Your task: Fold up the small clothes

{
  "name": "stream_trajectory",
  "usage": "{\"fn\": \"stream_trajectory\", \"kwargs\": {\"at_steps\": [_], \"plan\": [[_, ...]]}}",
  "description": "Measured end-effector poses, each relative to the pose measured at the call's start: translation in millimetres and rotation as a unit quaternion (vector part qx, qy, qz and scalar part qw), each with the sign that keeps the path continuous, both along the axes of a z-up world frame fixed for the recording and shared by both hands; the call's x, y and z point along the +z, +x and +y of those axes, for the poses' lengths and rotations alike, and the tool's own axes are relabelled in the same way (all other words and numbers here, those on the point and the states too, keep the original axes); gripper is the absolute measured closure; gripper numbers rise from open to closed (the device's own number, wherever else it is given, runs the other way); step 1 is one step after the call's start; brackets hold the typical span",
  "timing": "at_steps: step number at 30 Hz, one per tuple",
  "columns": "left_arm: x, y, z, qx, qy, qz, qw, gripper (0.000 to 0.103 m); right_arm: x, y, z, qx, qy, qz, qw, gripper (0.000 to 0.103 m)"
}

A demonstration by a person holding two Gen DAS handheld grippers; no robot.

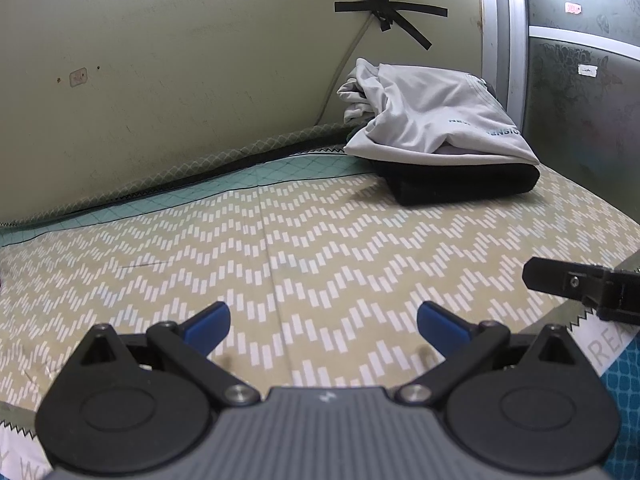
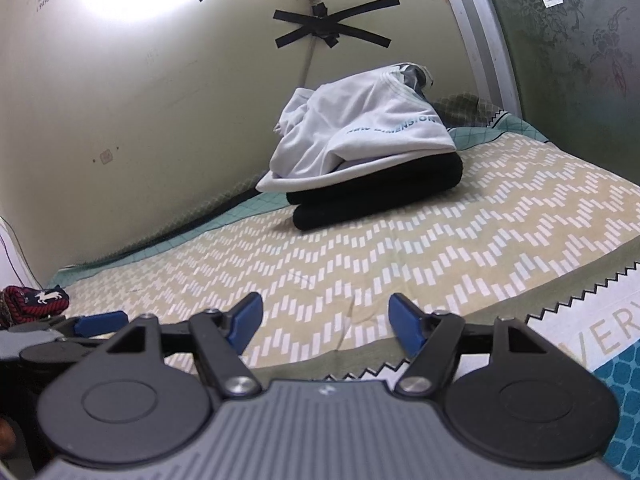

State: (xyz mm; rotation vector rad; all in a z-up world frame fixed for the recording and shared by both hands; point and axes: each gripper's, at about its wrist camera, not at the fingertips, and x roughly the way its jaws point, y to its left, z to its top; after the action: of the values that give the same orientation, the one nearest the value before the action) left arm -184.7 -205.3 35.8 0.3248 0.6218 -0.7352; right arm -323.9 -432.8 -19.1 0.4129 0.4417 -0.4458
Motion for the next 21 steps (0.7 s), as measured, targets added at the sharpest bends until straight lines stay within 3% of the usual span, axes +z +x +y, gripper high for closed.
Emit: {"fn": "stream_trajectory", "kwargs": {"at_steps": [21], "plan": [[-4.0,2.3,-0.3,0.002,0.008,0.007,0.9999,0.000,0.0,-0.4,-0.5,-0.001,0.005,-0.002,1.000,0.036]]}}
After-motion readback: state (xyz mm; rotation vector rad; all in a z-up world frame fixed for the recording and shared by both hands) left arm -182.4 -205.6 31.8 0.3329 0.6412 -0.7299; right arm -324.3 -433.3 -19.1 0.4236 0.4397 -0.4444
